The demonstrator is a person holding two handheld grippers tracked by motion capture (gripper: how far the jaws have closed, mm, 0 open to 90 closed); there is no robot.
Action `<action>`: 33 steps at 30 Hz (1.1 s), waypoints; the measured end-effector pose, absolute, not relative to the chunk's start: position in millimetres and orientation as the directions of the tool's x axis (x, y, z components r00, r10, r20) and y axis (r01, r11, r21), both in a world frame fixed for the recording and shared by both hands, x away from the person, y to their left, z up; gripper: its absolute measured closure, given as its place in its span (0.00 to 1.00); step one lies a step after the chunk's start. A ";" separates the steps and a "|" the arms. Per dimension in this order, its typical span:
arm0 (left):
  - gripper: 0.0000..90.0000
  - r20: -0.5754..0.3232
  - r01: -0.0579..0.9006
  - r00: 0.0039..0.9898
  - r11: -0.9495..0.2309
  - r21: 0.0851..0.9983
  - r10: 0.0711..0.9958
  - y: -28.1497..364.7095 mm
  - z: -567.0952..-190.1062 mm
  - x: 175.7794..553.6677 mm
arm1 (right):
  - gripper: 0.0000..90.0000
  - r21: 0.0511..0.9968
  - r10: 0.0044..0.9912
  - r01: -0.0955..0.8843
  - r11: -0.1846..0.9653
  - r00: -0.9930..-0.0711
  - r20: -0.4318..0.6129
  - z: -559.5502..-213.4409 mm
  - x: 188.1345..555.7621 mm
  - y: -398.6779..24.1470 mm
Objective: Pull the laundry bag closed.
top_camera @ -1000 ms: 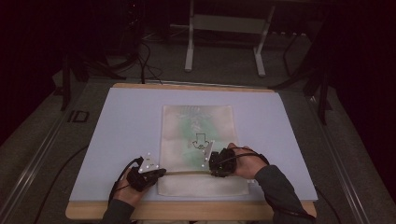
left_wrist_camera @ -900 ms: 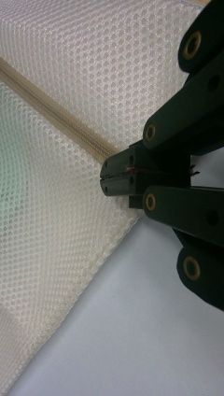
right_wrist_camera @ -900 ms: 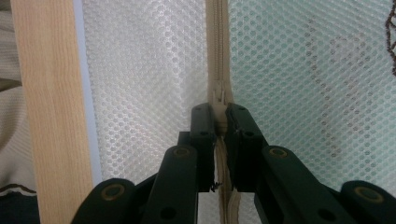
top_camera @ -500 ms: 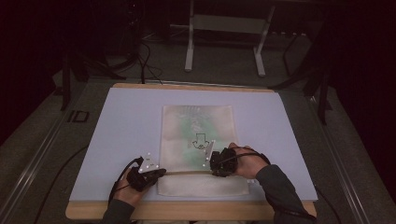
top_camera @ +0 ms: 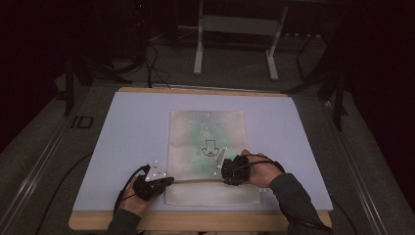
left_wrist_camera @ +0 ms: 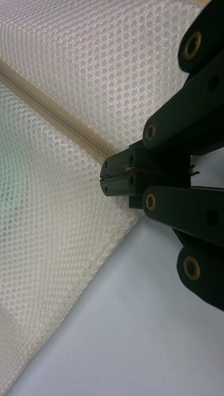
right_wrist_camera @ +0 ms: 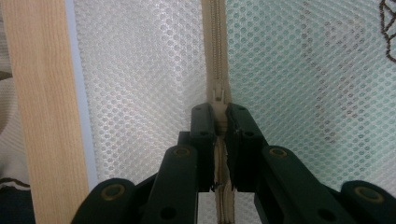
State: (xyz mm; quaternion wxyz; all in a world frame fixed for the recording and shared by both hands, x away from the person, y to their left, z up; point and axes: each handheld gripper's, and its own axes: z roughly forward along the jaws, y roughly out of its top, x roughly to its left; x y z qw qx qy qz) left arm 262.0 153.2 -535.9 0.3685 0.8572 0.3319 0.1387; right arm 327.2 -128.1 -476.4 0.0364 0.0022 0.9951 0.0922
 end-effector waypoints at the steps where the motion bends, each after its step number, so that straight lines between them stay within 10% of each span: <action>1: 1.00 -0.007 0.467 0.741 -0.508 0.724 0.671 153.2 -535.9 262.0 | 0.91 0.184 0.011 -0.002 0.983 -0.997 -0.072 -476.4 327.2 -128.1; 33: 1.00 -0.007 0.466 0.743 -0.511 0.722 0.669 153.7 -535.8 262.2 | 0.92 0.177 0.068 0.057 0.983 -0.996 -0.060 -480.6 329.5 -158.0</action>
